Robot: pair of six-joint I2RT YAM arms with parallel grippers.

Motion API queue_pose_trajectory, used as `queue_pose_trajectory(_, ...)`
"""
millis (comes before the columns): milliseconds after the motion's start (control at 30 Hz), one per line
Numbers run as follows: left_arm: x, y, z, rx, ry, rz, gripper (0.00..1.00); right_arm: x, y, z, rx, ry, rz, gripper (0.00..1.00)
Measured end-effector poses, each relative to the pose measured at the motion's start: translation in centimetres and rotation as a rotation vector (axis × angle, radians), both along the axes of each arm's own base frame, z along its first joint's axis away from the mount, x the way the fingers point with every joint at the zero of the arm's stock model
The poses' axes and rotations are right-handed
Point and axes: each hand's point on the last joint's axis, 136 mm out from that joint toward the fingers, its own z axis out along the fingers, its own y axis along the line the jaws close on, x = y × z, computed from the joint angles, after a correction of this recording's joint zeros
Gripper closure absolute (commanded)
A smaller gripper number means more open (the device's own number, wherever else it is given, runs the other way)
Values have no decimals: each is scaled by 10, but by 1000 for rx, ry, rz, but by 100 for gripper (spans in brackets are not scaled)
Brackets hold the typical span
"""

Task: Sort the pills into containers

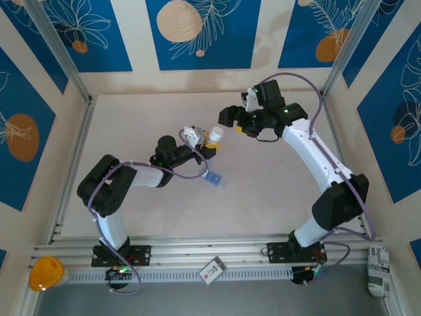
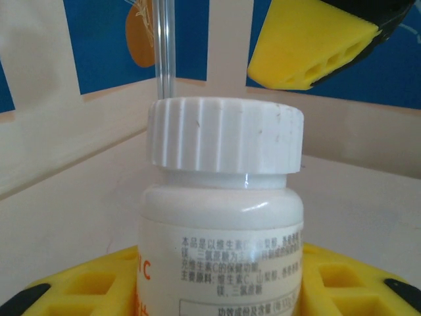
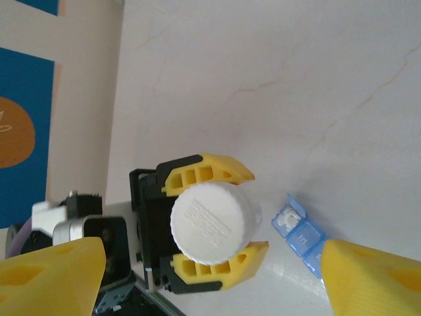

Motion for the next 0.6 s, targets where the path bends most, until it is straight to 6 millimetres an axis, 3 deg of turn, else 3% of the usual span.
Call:
queue_pose_trajectory(167,-2,4,24,-80,39,-102,100,-4,-7,16,2,-136,73,16)
queue_pose_trajectory(367,-12,1,46,-140,89,-229,100,-10,5,26,-2,-281,205,16)
queue_pose_trajectory(600,-20,-5,47,-168,168,-316,100,-15,22,30,15,-332,278,16)
